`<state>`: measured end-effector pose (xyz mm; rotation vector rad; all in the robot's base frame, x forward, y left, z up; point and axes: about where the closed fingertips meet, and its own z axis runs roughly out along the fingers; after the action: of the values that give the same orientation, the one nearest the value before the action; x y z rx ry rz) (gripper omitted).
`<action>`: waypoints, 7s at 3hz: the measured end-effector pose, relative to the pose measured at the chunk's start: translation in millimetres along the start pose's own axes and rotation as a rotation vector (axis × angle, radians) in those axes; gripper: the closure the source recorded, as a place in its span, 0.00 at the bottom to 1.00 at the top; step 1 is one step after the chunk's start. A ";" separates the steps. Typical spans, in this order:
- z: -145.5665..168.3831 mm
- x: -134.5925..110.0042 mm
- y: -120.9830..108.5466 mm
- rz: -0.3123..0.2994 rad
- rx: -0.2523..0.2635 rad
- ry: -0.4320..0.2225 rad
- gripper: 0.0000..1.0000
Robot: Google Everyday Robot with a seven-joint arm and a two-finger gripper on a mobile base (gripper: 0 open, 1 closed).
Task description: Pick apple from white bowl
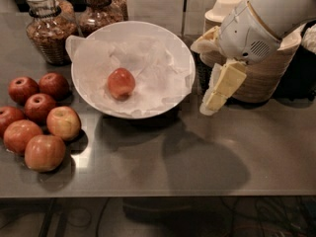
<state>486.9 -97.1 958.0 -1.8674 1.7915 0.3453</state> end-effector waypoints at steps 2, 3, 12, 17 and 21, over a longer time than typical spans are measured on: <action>17.0 -17.7 -14.7 -0.057 -0.013 0.015 0.18; 31.2 -29.4 -29.9 -0.094 -0.010 0.013 0.15; 96.1 -43.7 -75.6 -0.157 -0.050 -0.046 0.51; 147.6 -89.0 -94.9 -0.280 -0.036 -0.152 0.19; 181.6 -71.8 -107.3 -0.279 -0.054 -0.156 0.24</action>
Offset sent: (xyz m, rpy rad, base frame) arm 0.0299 0.0421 0.0023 -0.0360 -0.0388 0.0961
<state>616.7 58.6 865.7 -2.0355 1.4105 0.4251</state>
